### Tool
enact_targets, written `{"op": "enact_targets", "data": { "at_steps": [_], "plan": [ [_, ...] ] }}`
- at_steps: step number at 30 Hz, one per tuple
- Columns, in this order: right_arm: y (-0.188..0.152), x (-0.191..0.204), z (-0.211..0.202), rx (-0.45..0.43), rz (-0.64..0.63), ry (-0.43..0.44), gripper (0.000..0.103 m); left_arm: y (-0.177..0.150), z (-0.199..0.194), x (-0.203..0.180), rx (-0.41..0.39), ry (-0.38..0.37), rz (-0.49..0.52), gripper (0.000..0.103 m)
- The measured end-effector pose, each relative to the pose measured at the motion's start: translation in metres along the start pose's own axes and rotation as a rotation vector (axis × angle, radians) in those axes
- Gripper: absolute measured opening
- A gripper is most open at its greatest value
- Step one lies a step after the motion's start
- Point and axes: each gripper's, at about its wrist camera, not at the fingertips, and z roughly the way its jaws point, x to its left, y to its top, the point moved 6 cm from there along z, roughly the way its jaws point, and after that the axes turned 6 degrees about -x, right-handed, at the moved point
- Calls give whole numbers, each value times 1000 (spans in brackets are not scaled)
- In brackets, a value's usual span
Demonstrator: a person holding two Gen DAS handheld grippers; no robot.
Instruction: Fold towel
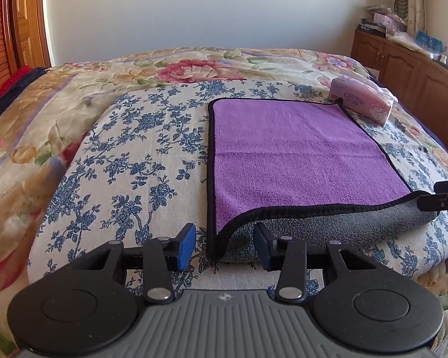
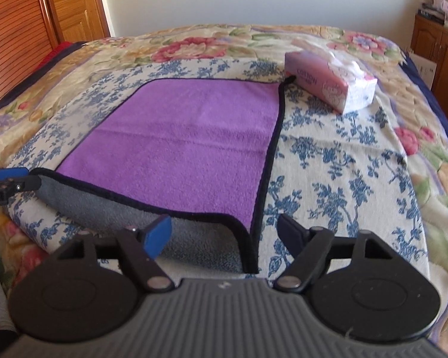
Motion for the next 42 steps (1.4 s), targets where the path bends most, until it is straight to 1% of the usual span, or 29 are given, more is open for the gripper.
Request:
{"op": "enact_targets", "data": {
  "at_steps": [1,3,5,6,9,13,18,20,21,22,23,25,26,28,31,33,36,42],
  "plan": [
    [-1,1,1,7,0,3,73,0,0,0,1,-5,-4,41],
    [-3,1,3,21,4,10,70,0,1,0,4,-10,-7,38],
    [-4,1,4,33,2,10,69,-1,1,-1,7,-9,-8,34],
    [-5,0,4,38,4,9,66,-1,1,-1,9,-15,-11,30],
    [-6,-1,5,47,25,19,63,-1,0,-2,4,-21,-15,28],
    [-8,0,6,61,26,33,58,-1,0,-2,6,-20,-16,21],
    [-8,2,6,62,31,48,57,-1,0,-3,4,-22,-13,19],
    [-7,2,6,61,31,54,55,-2,0,-4,6,-22,-10,19],
    [-7,2,5,61,30,57,51,-2,0,-4,6,-22,-7,19],
    [-7,2,5,61,28,60,44,-2,0,-4,6,-22,-5,19],
    [-7,3,5,60,25,60,42,-2,1,-4,6,-22,-4,19],
    [-7,3,5,58,21,58,32,-2,1,-5,5,-22,-1,19],
    [-6,3,5,58,20,57,29,-2,1,-5,3,-23,0,19],
    [-6,2,5,56,14,49,23,-2,1,-6,3,-25,3,11],
    [-7,1,5,56,12,41,21,-2,1,-6,-1,-34,5,7],
    [-6,0,5,53,14,37,20,-1,0,-7,-8,-35,1,7],
    [-6,-1,5,52,12,30,10,0,-1,-7,-15,-35,-4,6],
    [-2,-2,1,21,12,29,8,6,-9,-9,-56,-44,-3,6]
  ]
}}
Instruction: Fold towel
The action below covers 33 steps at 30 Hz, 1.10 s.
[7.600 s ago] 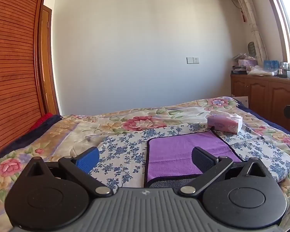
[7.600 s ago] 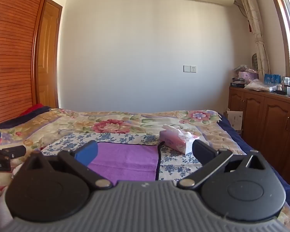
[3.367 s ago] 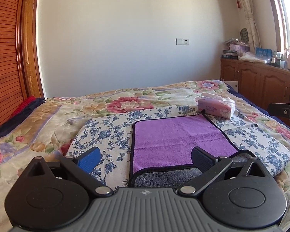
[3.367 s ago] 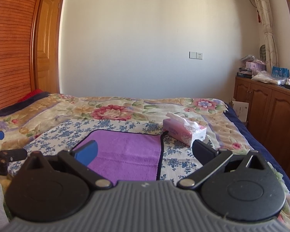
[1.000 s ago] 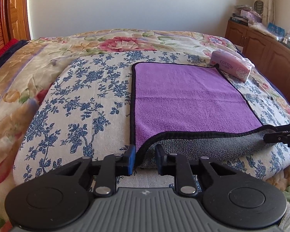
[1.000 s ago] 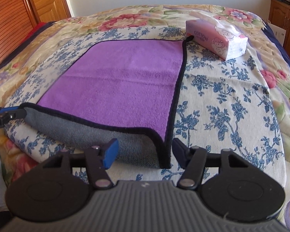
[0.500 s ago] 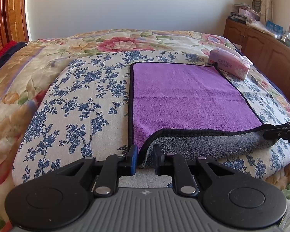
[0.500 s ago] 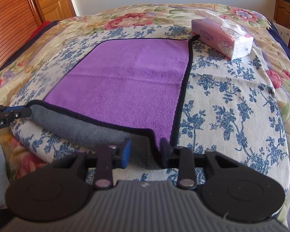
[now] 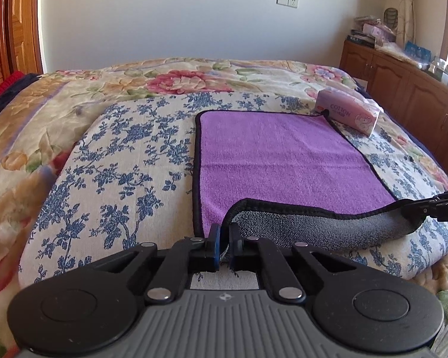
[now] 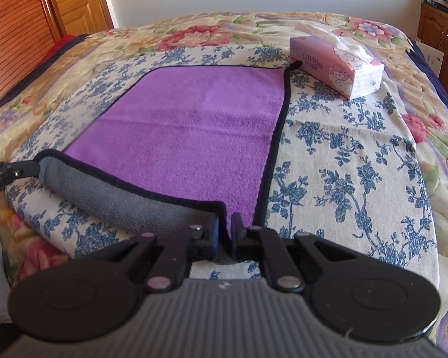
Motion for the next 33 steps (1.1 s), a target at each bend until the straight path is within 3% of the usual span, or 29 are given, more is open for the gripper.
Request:
{"op": "enact_targets", "data": {
  "at_steps": [2,33],
  "plan": [
    [2,-1,-2,-12,5,0,5,2,-2,-1,-9,-3,1,6],
    [42,-4,-8,-188,-19,31,4,36,-4,-5,-127,-45,-8,6]
  ]
}}
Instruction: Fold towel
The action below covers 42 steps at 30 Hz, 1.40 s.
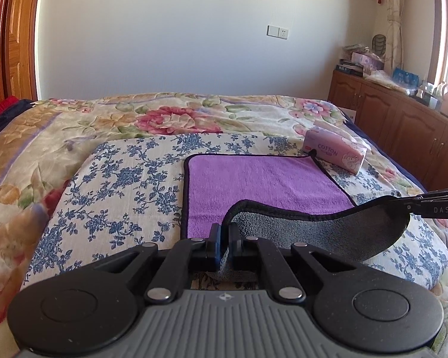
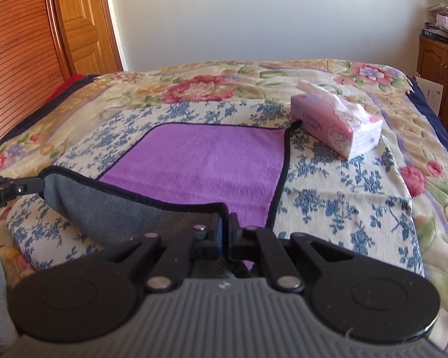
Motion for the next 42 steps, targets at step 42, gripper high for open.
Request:
{"op": "enact_targets", "data": {
  "at_steps": [42],
  "plan": [
    [30,-14,30,-68,-57,29,4,23,50,8,-10,-6,19,6]
  ]
}}
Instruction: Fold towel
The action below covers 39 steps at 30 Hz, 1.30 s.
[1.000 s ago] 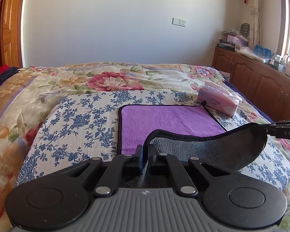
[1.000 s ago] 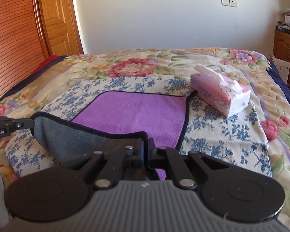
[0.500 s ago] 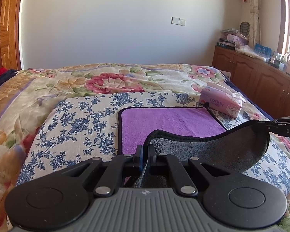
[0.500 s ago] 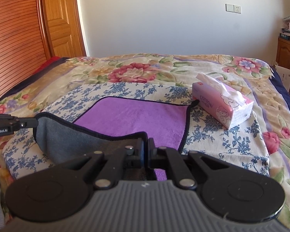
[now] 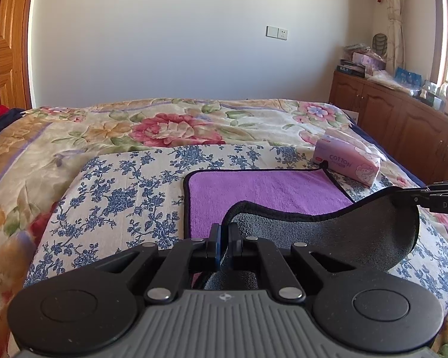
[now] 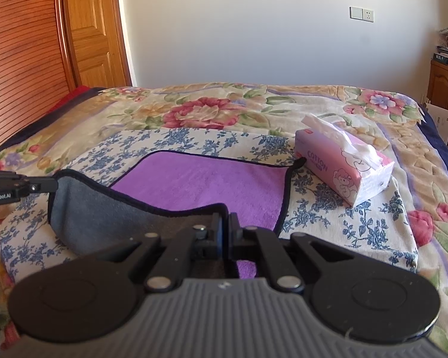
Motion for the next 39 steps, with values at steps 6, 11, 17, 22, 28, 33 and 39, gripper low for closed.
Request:
{"op": "enact_targets", "data": {
  "at_steps": [6,11,17,22,28,33,39],
  "plan": [
    [2,-2,6,-6,-12,0,4,3,7,2,-5,0,2,5],
    [5,-4,7,-18,-10,1,4,8,9,3,-15,-4,-1,5],
    [12,-3,9,-50,-20,0,4,13,12,3,-25,-6,4,5],
    [15,-3,13,-63,-35,-5,4,17,15,3,-31,-10,7,5],
    [20,-2,17,-80,-54,-7,4,22,19,2,-35,-12,19,5],
    [21,0,21,-92,-85,-19,4,25,22,1,-44,-15,22,5],
    [27,-1,24,-113,-97,-20,4,31,28,1,-53,-14,28,5]
  ]
}}
